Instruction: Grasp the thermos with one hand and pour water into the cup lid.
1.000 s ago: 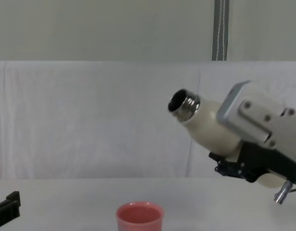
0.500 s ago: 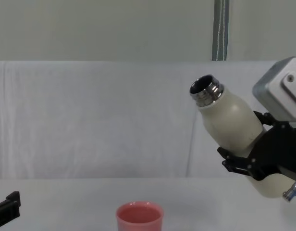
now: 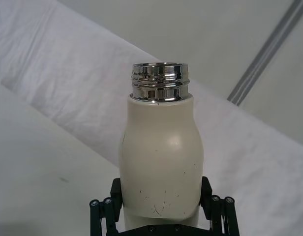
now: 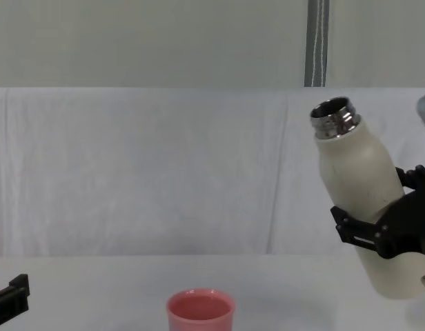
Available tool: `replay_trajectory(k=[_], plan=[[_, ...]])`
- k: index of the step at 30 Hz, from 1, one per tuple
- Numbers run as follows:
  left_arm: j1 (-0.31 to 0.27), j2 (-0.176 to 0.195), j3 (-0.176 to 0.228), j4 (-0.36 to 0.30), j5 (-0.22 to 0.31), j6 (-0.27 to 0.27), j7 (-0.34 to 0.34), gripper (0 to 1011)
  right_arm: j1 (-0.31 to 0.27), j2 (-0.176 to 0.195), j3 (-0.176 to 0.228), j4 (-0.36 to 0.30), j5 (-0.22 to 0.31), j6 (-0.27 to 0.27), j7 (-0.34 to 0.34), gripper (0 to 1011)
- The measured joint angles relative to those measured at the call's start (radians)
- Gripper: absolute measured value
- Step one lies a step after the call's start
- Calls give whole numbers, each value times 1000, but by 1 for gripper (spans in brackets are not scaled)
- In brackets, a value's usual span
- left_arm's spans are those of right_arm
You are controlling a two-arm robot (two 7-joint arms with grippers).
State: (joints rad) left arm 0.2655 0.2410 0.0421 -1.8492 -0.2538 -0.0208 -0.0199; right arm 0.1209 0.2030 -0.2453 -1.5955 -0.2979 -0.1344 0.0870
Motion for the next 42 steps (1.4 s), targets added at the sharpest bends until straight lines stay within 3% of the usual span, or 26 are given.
replay_trajectory(k=[17,23,29,42], plan=[[0,0,0,0,0,0,0,1001,-28,-24,44,3,88,-5,20,950],[0,0,0,0,0,0,0,1001,-32,-37,60,11,141,-6,38,950],[0,0,0,0,0,0,0,1001,-33,-59,89,22,235,0,66,950],[0,0,0,0,0,0,0,1001,-27,-65,113,37,320,21,87,950]])
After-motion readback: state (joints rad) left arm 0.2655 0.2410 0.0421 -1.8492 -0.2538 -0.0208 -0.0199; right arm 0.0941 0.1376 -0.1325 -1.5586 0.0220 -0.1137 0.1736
